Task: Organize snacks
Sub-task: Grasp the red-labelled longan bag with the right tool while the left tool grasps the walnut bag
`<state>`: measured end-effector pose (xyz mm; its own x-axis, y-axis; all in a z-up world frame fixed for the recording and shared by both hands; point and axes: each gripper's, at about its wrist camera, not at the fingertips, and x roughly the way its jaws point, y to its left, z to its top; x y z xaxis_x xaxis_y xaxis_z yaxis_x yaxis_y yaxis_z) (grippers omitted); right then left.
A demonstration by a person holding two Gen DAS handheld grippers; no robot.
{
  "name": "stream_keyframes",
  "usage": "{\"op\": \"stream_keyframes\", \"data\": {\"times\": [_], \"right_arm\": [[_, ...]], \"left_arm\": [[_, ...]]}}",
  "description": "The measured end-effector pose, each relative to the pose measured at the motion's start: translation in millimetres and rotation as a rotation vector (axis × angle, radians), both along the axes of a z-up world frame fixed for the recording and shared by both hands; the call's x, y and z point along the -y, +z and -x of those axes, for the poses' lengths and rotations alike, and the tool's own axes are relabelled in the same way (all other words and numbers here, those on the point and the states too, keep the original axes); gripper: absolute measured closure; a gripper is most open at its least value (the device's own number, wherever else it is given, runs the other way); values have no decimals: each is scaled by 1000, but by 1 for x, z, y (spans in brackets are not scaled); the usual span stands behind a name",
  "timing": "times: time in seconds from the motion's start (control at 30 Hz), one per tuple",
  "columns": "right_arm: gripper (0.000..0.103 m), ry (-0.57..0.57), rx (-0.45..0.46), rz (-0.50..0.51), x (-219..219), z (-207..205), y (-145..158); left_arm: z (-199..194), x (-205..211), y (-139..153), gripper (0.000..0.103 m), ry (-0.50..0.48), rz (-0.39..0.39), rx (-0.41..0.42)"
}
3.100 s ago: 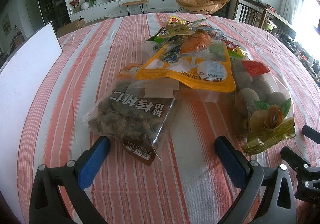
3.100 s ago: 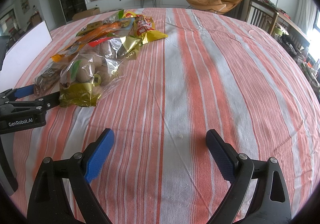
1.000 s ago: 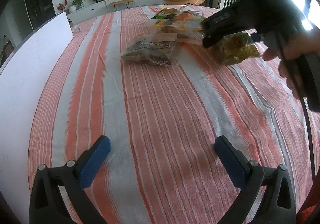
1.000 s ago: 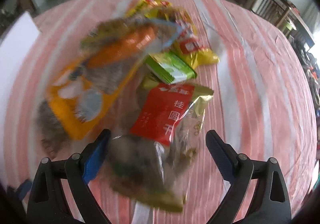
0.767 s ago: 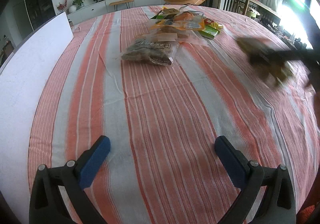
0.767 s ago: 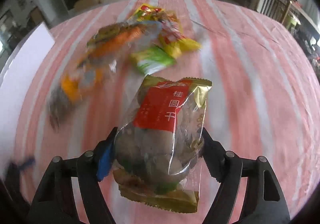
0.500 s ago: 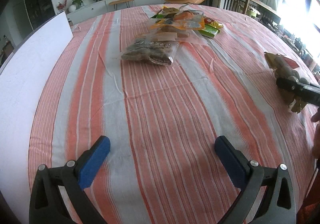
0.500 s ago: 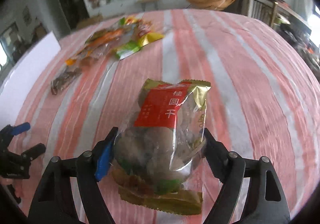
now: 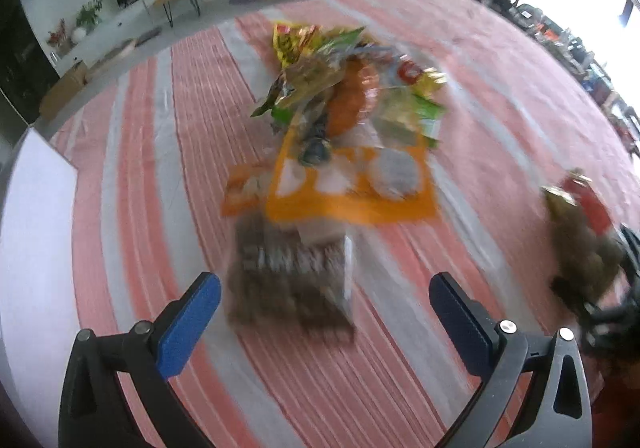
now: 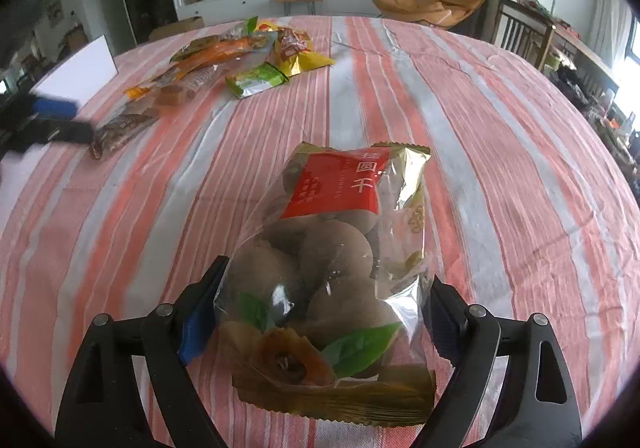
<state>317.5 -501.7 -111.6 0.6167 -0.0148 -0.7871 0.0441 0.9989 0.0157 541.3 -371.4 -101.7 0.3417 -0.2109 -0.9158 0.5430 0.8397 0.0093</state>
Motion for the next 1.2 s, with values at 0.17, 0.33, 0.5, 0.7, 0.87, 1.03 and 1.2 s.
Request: {"op": "stream_keyframes", "data": {"times": [0.17, 0.33, 0.5, 0.7, 0.87, 1.03, 1.2], "right_arm": [[13, -1, 1, -4, -1, 0, 0], [13, -1, 1, -4, -1, 0, 0], [13, -2, 1, -4, -2, 1, 0], [13, -2, 1, -4, -2, 0, 0], [13, -2, 1, -4, -2, 0, 0], [5, 27, -13, -18, -5, -1, -1], [7, 106, -122, -133, 13, -6, 7]], "left_arm": [[-19, 13, -29, 0, 36, -65, -9], [-4, -4, -25, 22, 59, 5, 51], [33, -30, -20, 33, 90, 29, 91], [110, -67, -20, 15, 183, 39, 87], [154, -83, -25, 0, 164, 27, 92], [147, -89, -27, 0, 154, 52, 61], [138, -88, -27, 0, 152, 37, 34]]}}
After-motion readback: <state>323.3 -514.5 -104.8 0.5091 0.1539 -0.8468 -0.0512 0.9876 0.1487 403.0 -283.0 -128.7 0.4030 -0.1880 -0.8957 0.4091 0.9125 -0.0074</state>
